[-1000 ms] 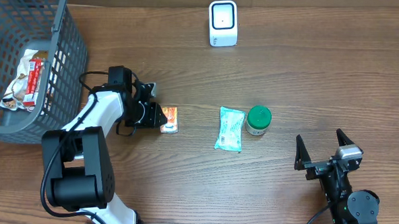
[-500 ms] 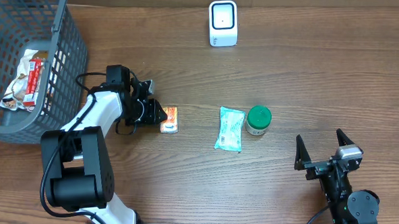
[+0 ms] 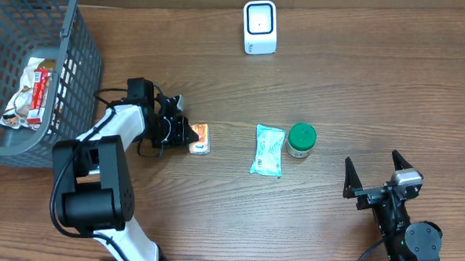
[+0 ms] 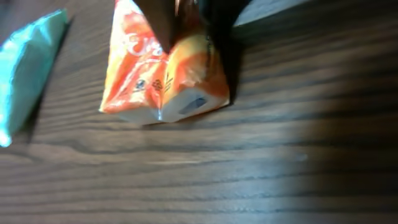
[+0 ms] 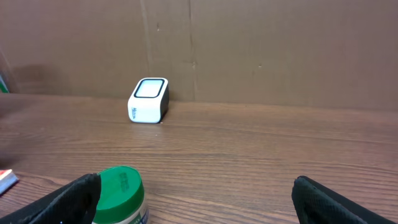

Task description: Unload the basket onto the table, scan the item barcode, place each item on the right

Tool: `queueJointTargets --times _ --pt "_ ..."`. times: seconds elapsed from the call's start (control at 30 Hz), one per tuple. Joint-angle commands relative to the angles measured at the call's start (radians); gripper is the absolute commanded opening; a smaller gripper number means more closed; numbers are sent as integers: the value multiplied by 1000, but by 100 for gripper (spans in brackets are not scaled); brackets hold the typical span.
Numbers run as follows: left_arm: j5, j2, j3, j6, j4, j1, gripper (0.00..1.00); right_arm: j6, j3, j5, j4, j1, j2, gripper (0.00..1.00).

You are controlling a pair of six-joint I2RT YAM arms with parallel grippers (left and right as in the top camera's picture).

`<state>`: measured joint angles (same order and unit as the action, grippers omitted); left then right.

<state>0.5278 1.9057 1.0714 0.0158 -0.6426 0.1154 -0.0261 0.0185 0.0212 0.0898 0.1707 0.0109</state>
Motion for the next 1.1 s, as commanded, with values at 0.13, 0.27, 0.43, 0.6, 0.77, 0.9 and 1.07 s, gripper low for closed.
queueJointTargets --times 0.13,0.27,0.43,0.6,0.77,0.9,1.07 --pt "-55 16 11 -6 -19 -3 4 -1 -10 -4 -6 -3 -8 100" --pt "-124 -92 29 -58 -15 -14 4 -1 -10 -4 -6 -3 -8 100" --pt "-292 -231 31 -111 -18 -82 4 -1 -10 -4 -6 -3 -8 100" --pt "-461 -304 31 -138 -42 -200 4 -1 -10 -4 -6 -3 -8 100" --pt "-693 -308 31 -200 -56 -358 4 -1 -10 -4 -6 -3 -8 100" --pt "-986 -308 31 -277 -93 -522 3 -1 -10 -4 -6 -3 -8 100" --pt "-1287 -307 31 -378 -134 -722 4 -1 -10 -4 -6 -3 -8 100"
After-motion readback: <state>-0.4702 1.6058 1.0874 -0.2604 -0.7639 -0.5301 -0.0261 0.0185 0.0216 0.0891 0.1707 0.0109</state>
